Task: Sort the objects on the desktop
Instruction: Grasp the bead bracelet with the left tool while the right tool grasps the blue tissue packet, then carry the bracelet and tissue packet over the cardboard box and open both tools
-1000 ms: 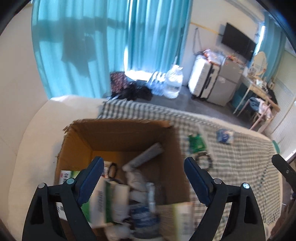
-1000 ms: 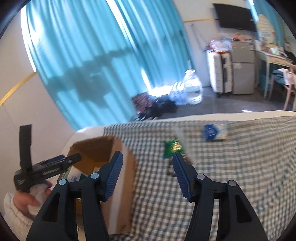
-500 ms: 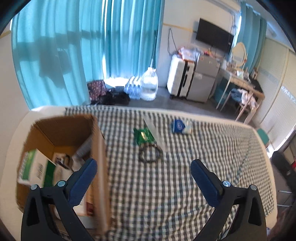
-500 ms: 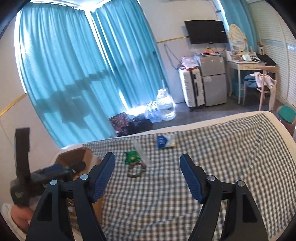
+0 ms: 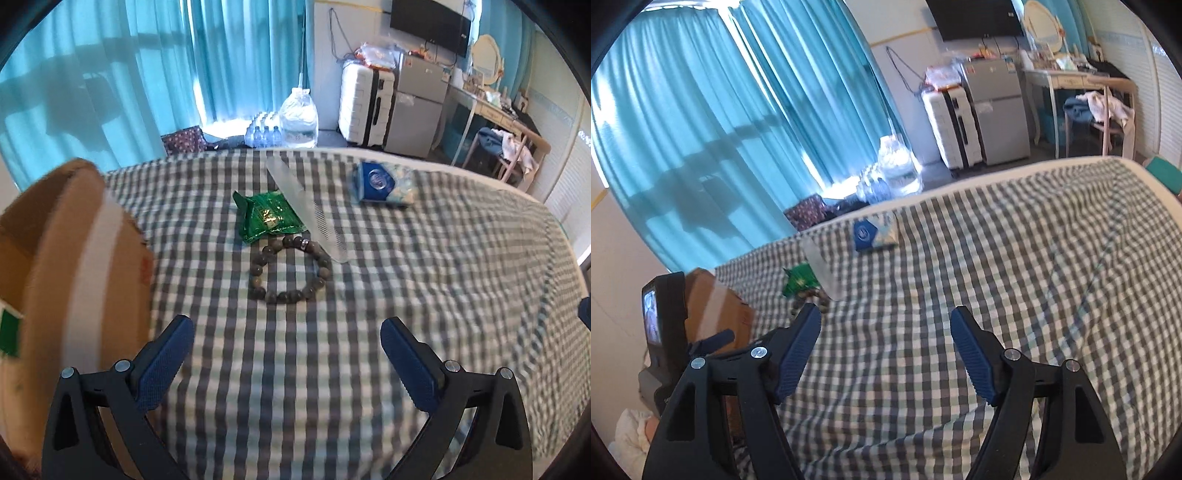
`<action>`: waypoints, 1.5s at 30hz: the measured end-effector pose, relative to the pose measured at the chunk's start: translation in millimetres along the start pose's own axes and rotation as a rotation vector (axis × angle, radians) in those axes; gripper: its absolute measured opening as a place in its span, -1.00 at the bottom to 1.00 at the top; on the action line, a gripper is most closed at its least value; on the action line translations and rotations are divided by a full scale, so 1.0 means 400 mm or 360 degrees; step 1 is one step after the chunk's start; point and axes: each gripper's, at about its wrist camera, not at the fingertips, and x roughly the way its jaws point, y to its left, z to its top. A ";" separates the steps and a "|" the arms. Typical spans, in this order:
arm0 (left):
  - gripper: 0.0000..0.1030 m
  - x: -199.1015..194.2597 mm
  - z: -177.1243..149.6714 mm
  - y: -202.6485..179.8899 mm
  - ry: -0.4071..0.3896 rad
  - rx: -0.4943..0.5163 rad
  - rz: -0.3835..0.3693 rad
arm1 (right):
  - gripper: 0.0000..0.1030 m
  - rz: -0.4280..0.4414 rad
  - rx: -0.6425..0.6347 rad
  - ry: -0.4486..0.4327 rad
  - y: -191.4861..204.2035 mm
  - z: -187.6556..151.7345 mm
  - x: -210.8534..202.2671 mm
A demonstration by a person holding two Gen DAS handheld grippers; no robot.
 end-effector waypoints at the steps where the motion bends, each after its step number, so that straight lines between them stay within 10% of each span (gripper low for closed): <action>1: 1.00 0.032 0.007 0.002 0.0017 -0.0009 0.0008 | 0.41 -0.0010 -0.0005 0.0007 -0.008 0.001 0.011; 15: 0.97 0.247 0.048 0.049 0.0057 -0.0071 -0.0108 | 0.41 -0.0046 -0.0068 0.0118 -0.018 0.082 0.280; 23: -0.47 0.214 0.062 0.097 0.0012 -0.0165 -0.0134 | 0.47 -0.0017 -0.0206 0.0163 0.088 0.147 0.465; 27: -0.70 0.198 0.072 0.139 -0.0027 -0.0267 -0.0154 | 0.48 -0.0131 -0.0250 0.0227 0.109 0.139 0.549; 37: -0.77 0.205 0.091 0.185 -0.0061 -0.0356 -0.0087 | 0.53 -0.0225 -0.0247 0.0283 0.142 0.149 0.632; 45: -0.78 0.213 0.083 0.189 0.0006 -0.0389 -0.0170 | 0.47 -0.0154 -0.0273 0.0255 0.129 0.091 0.499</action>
